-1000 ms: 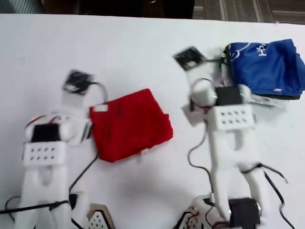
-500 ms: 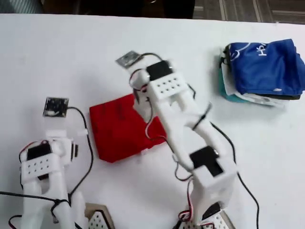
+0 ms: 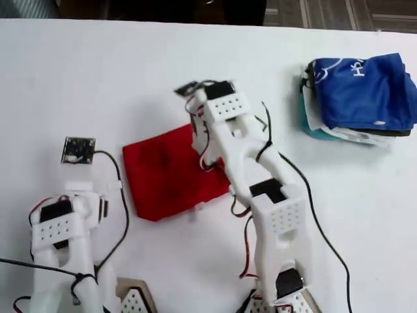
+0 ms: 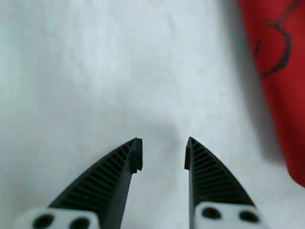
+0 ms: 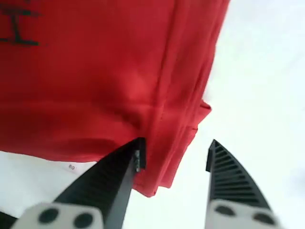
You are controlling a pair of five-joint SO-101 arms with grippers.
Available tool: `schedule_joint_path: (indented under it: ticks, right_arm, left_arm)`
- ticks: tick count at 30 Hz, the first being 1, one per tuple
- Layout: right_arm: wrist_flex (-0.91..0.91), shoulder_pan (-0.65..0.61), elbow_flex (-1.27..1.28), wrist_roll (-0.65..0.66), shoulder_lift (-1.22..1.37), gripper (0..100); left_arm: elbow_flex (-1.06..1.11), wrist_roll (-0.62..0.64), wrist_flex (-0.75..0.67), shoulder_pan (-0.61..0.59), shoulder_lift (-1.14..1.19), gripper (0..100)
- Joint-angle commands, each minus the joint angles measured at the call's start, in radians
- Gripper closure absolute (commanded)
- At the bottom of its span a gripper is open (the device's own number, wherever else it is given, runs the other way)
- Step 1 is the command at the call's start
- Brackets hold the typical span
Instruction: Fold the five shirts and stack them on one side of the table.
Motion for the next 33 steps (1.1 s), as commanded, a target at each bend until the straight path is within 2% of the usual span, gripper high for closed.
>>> schedule_joint_path:
  ticks: [1, 6, 13, 20, 29, 33]
  right_arm:
    - [0.028, -0.004, -0.11, -0.008, -0.107, 78.7]
    - [0.015, -0.008, -0.149, -0.083, -0.107, 77.4]
    - [-0.007, -0.042, -0.155, -0.152, 0.03, 58.5]
    - [-0.027, -0.162, -0.16, -0.129, 0.058, 58.0]
    - [-0.073, -0.061, -0.176, -0.132, 0.18, 58.0]
    - [-0.065, -0.053, -0.176, -0.127, 0.295, 58.0]
  left_arm:
    - [0.007, -0.002, -0.031, -0.006, -0.026, 83]
    - [0.008, 0.0, -0.034, -0.006, -0.026, 83]
    - [0.012, 0.002, -0.034, -0.006, -0.025, 83]
    - [0.012, 0.002, -0.034, -0.005, -0.023, 83]
    - [0.012, 0.002, -0.034, -0.005, -0.023, 83]
    - [0.012, 0.002, -0.034, -0.005, -0.023, 83]
